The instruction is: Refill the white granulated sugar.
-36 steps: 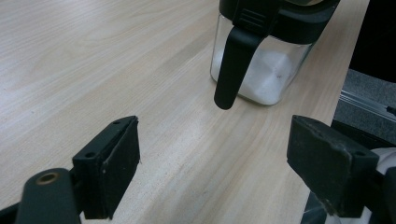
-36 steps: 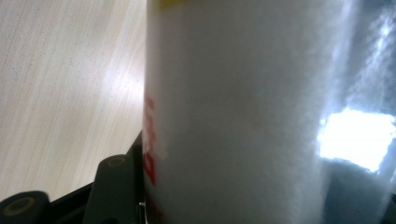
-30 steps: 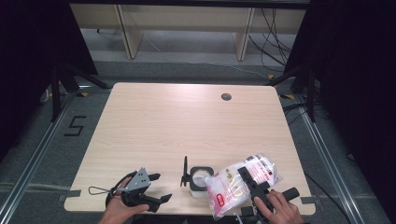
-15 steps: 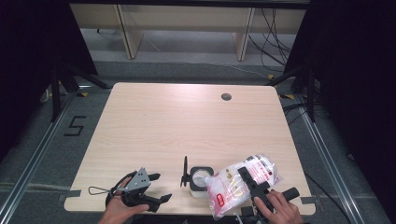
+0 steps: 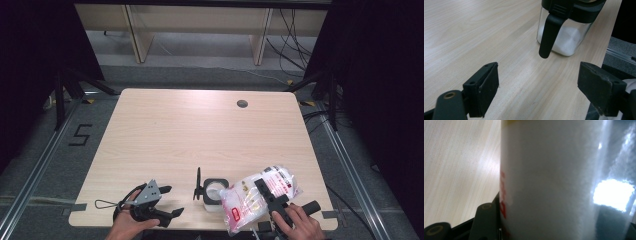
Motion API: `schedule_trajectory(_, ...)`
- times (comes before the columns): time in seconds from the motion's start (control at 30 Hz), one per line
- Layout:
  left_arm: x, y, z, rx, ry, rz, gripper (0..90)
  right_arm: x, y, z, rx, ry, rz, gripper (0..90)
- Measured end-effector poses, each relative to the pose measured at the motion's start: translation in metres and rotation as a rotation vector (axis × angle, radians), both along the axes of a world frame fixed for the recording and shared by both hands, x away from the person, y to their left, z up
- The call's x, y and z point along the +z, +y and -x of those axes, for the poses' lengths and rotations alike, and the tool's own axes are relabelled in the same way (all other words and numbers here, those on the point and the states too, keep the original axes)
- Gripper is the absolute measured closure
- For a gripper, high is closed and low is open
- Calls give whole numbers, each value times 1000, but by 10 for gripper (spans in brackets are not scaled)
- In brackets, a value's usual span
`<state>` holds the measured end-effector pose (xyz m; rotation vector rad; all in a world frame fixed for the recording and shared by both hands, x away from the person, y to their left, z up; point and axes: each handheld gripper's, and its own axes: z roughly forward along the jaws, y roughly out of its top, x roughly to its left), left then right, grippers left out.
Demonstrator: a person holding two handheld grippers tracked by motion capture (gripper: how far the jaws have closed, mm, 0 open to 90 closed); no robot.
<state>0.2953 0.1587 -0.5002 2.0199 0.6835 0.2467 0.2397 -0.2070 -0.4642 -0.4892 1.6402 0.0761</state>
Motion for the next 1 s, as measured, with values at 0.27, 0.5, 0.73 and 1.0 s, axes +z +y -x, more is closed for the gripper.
schedule_trajectory(0.27,0,0,0,2,5,3,169,1,1,-1,13,-3,6,462)
schedule_trajectory(0.5,0,0,0,1,5,3,169,3,1,-2,28,-22,43,462)
schedule_trajectory(0.73,0,0,0,-2,-2,-1,169,2,0,-1,23,-19,38,463)
schedule_trajectory(1.0,0,0,0,1,6,3,169,5,2,0,24,-38,75,463)
